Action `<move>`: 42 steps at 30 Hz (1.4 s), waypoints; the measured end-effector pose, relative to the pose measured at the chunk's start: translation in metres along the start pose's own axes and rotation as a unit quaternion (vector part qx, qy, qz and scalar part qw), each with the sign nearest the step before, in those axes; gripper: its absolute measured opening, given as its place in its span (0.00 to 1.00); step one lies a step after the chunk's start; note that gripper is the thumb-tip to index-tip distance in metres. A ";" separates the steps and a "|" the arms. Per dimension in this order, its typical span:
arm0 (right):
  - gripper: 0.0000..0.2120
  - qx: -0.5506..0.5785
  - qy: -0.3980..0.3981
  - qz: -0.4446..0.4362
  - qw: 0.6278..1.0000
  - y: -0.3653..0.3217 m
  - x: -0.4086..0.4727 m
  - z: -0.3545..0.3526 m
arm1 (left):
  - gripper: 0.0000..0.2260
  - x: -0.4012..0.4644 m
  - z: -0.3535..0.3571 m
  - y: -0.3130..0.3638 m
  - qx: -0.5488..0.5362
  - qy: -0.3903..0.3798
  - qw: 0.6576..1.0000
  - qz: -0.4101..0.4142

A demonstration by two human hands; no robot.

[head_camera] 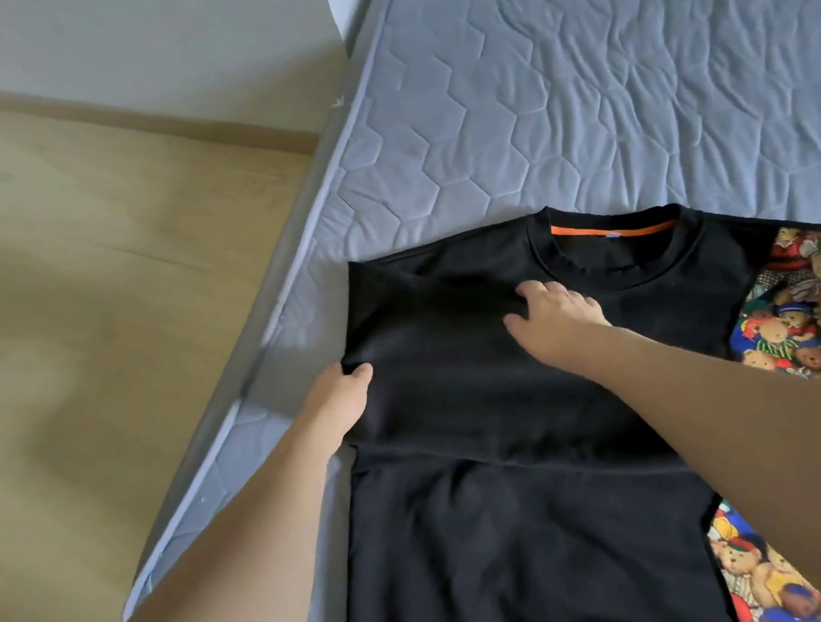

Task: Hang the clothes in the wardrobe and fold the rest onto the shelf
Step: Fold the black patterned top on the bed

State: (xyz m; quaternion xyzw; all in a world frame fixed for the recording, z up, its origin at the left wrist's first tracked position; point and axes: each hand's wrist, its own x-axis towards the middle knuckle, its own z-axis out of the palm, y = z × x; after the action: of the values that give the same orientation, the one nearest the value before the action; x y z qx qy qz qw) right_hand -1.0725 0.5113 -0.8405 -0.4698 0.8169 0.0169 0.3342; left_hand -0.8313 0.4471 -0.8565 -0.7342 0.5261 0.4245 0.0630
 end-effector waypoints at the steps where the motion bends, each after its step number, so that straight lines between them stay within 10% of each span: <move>1: 0.25 0.017 -0.009 -0.016 1.000 -0.019 0.008 0.003 | 0.22 0.001 0.001 -0.003 -0.009 -0.003 1.000 0.022; 7: 0.34 0.124 -0.045 -0.016 0.991 -0.129 0.055 0.017 | 0.20 0.001 0.008 -0.023 -0.059 0.038 0.992 0.103; 11: 0.09 0.171 -0.083 -0.049 0.980 -0.162 0.095 0.030 | 0.24 0.010 0.011 -0.025 -0.075 0.077 0.990 0.086; 15: 0.15 0.253 0.011 -0.096 0.963 -0.167 0.108 0.046 | 0.25 0.021 0.021 -0.042 0.028 0.188 0.978 0.088; 20: 0.18 0.061 0.231 -0.160 0.958 -0.129 0.081 0.080 | 0.12 0.033 0.036 -0.048 0.108 0.251 0.959 0.079; 24: 0.23 -0.030 0.332 -0.162 0.929 -0.041 0.049 0.075 | 0.16 0.020 0.056 -0.032 0.146 0.363 0.886 0.247; 28: 0.27 -0.070 0.275 0.031 0.958 0.064 0.012 0.070 | 0.26 -0.001 0.081 -0.002 0.263 0.159 0.844 0.440; 32: 0.28 -0.115 0.143 0.103 0.978 0.107 -0.020 0.068 | 0.28 0.016 0.093 -0.001 0.416 0.006 0.838 0.353; 39: 0.30 -0.061 -0.168 0.092 0.980 0.128 -0.024 0.018 | 0.21 -0.009 0.093 0.053 0.425 0.131 0.789 0.423; 42: 0.29 -0.070 -0.102 0.067 0.990 0.138 -0.011 -0.009 | 0.19 0.005 0.091 0.108 0.348 0.164 0.789 0.479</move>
State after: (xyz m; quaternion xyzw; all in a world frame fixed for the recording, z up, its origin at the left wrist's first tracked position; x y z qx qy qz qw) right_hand -1.1817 0.5933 -0.8668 -0.4319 0.8051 0.1445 0.3801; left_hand -0.9713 0.4454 -0.8790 -0.3755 0.9246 0.0621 0.0157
